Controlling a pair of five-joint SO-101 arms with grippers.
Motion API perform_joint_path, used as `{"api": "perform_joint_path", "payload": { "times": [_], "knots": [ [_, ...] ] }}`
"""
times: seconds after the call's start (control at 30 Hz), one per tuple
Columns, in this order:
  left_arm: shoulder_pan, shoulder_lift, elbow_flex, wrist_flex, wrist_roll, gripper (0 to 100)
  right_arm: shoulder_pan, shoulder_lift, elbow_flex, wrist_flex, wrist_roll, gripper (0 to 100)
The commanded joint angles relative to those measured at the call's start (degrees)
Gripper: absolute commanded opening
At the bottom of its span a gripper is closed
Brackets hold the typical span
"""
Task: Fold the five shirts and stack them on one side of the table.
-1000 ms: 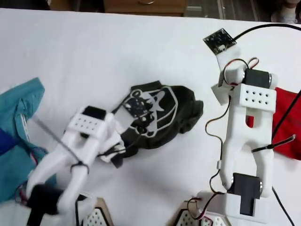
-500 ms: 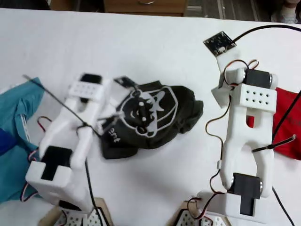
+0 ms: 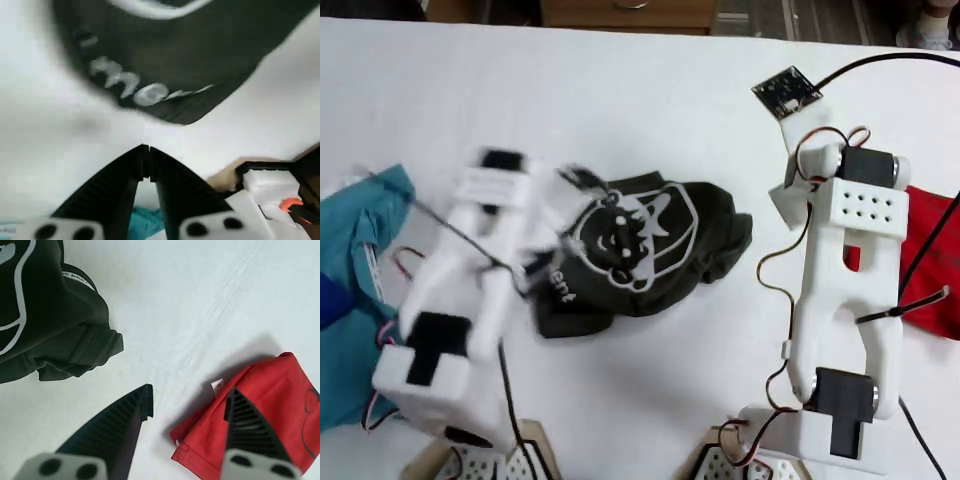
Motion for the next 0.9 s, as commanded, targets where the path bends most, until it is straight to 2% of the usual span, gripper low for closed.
{"api": "perform_joint_path", "payload": {
  "times": [0.0, 0.13, 0.37, 0.63, 0.8, 0.87],
  "knots": [
    [7.65, -10.11, 8.22, -6.15, 0.09, 11, 0.22, 0.31, -2.64, 0.22, -0.44, 24.4],
    [8.88, -17.49, 16.66, -13.63, 2.73, 22, 0.22, 0.4, -2.64, 0.31, -0.44, 24.4],
    [8.97, -20.31, 31.34, -27.87, 7.3, 21, 0.13, 0.4, -2.64, 0.04, -0.44, 24.4],
    [8.7, -20.22, 33.27, -36.84, 10.2, 21, -2.15, 0.4, -2.64, 0.22, -0.44, 24.3],
    [3.34, -20.22, 33.36, -40.7, 9.67, 21, -2.95, 0.4, -2.64, 0.4, -0.44, 24.3],
    [1.58, -20.13, 33.54, -40.53, 9.23, 17, -2.95, 0.4, -2.64, 0.4, -0.44, 24.3]
  ]
}}
